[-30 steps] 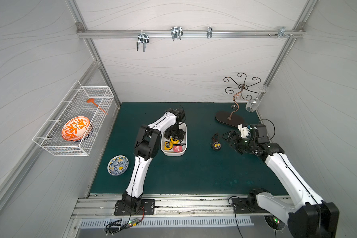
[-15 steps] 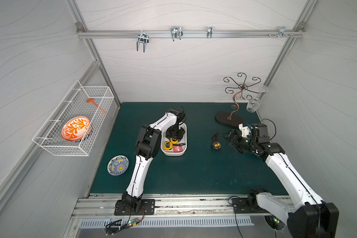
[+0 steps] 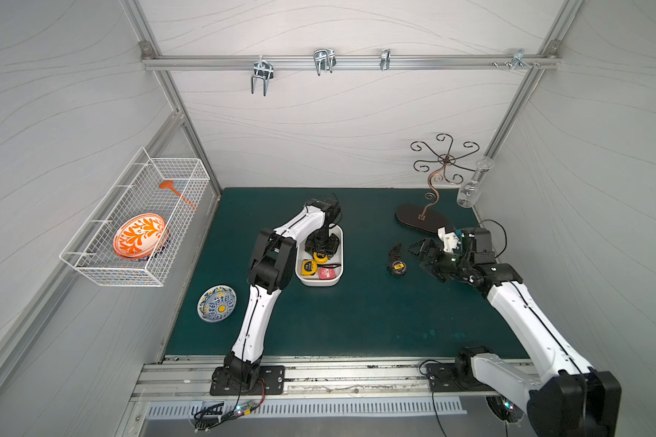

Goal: Take the tape measure out of the storage box
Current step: Pick up the tape measure from the storage box.

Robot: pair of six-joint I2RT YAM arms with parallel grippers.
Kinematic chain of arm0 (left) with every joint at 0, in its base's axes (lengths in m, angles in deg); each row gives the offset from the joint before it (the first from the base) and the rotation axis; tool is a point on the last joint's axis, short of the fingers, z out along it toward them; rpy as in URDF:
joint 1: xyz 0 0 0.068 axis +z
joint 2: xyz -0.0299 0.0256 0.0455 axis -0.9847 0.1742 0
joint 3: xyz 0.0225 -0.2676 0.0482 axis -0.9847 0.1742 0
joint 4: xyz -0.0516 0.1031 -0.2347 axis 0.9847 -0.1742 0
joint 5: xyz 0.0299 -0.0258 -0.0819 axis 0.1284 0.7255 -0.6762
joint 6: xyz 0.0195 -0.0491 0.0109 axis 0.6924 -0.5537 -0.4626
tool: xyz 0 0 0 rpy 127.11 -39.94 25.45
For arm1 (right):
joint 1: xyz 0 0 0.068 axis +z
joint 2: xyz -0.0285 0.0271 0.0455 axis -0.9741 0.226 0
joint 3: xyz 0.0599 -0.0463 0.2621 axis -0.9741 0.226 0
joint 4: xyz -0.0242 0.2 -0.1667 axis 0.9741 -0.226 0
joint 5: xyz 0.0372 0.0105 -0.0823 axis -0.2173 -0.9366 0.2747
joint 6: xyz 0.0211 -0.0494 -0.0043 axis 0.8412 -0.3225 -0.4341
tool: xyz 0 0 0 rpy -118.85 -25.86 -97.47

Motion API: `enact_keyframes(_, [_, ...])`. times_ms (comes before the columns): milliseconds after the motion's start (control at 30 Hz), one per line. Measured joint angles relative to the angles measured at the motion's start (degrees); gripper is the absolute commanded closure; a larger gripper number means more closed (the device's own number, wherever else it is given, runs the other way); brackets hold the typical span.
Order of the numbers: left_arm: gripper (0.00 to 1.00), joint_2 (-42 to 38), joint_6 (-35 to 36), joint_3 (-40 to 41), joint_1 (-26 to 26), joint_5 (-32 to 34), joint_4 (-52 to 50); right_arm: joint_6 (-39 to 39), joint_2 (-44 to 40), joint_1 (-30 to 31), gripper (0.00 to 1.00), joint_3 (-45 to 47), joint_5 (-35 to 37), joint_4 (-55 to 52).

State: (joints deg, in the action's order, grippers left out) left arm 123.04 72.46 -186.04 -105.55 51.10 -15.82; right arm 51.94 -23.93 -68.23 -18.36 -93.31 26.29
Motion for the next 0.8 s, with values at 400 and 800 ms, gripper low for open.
enact_keyframes(400, [1.0, -14.9, -11.8, -4.8, 0.9, -4.3, -0.4, -0.1, 0.0, 4.8, 0.01, -0.2, -0.6, 4.0])
enact_keyframes(800, [1.0, -24.4, -33.6, 0.4, -0.8, -14.0, 9.6, -0.3, -0.4, 13.6, 0.01, -1.6, 3.6, 10.5])
